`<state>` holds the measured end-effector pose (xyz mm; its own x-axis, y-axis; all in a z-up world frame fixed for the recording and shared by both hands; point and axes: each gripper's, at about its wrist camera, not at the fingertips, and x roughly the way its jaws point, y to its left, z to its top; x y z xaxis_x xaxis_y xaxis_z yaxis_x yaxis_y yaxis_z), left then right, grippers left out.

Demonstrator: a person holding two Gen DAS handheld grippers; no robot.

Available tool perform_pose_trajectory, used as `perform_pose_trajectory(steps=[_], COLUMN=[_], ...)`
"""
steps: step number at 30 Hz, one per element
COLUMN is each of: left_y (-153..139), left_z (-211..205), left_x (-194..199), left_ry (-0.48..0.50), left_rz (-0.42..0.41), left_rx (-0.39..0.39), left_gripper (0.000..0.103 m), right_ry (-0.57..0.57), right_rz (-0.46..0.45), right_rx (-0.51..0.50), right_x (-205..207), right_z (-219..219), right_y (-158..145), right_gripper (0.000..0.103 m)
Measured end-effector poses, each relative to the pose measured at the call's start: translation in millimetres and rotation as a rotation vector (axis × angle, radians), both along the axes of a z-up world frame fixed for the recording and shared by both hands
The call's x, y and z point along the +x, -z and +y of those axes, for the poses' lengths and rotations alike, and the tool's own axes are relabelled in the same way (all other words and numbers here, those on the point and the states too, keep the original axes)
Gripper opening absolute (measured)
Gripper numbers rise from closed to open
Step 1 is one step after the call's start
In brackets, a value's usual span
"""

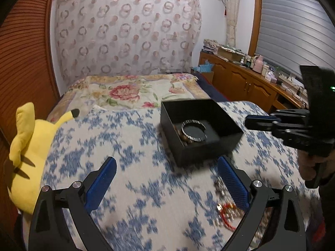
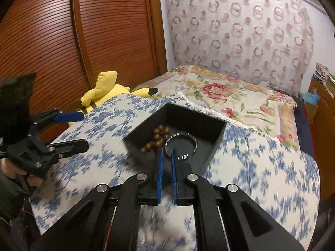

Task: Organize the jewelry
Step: 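Move the left tool to the red string bracelet and close on it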

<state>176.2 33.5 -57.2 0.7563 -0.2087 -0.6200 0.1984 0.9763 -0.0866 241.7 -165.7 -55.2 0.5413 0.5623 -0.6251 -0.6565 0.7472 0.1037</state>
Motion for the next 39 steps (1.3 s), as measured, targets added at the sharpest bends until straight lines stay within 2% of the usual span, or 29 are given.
perform_pose_trajectory(steps=[5, 8, 18, 25, 30, 32, 36, 39], left_y=[12, 17, 30, 44, 49, 51, 56, 61], left_z=[-10, -16, -43, -56, -58, -59, -63, -68], left_x=[-25, -37, -75, -81, -73, -68, -62, -57], left_ry=[0.018, 0.033, 0.097, 0.133, 0.148, 0.147, 0.151, 0.146], left_rz=[0.022, 0.03, 0.058, 0.112, 0.156, 0.174, 0.204, 0.226], left_rx=[-0.008, -0.009, 0.015, 0.052, -0.003, -0.022, -0.056, -0.053], left_gripper=[0.093, 0.093, 0.093, 0.064, 0.051, 0.04, 0.033, 0.025], right_ry=[0.025, 0.048, 0.086, 0.126, 0.131, 0.132, 0.144, 0.146], right_rz=[0.007, 0.003, 0.066, 0.099, 0.085, 0.082, 0.085, 0.086], right_rx=[0.0, -0.018, -0.025, -0.049, -0.048, -0.045, -0.029, -0.028], right_x=[-36, -55, -98, -108, -112, -112, -111, -111], right_z=[-15, -19, -40, -56, -58, -58, -61, -60], right_y=[7, 15, 51, 71, 73, 73, 72, 72], right_gripper=[0.011, 0.027, 0.028, 0.028, 0.028, 0.028, 0.028, 0.028])
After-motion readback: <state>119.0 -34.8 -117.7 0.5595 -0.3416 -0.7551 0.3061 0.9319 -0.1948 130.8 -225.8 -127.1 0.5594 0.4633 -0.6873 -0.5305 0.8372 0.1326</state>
